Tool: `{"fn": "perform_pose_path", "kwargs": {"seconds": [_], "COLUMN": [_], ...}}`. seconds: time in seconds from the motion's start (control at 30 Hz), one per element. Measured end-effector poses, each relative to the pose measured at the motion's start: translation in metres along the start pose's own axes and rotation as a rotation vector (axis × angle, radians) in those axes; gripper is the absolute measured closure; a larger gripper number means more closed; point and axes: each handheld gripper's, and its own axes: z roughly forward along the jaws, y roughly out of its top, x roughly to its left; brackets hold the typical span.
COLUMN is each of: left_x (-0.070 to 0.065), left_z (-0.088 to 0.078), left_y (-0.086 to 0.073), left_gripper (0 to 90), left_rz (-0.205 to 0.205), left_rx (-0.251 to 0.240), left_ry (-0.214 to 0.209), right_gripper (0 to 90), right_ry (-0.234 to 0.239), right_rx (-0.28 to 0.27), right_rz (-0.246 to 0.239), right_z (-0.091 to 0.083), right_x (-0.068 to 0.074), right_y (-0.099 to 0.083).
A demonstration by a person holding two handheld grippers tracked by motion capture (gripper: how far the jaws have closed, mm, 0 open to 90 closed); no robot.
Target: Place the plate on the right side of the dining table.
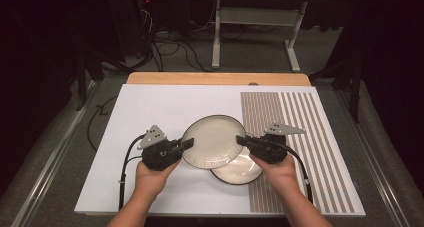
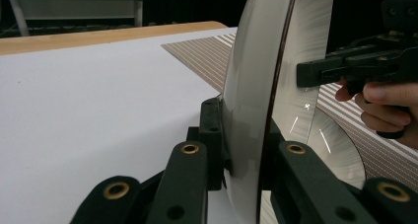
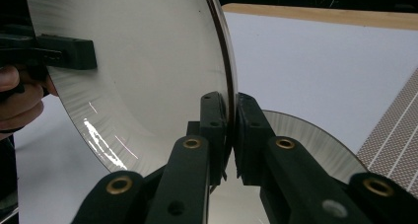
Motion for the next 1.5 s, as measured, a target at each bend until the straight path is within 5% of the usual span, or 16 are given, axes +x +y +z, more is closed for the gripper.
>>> {"fn": "perform_pose_path", "kwargs": {"seconds": [0.5,1.5], "left_x": [-0.010,-0.056], "left_z": [0.008,0.083], "left_y": [0.010,0.047], "left_gripper": [80.3,79.7], "left_rz": [0.033,0.076], "left_rx": [0.012,0.058], "left_ry": [0.002,-0.077], "right_gripper": [86.8,86.8], "right_ry": [-0.039,-0.185], "right_rx": [-0.036,-0.085], "right_rz": [-0.038,-0.040], "right_z": [-0.018,-0.096], "right_x": [0.000,-0.039], "right_y": [0.008,0.013]}}
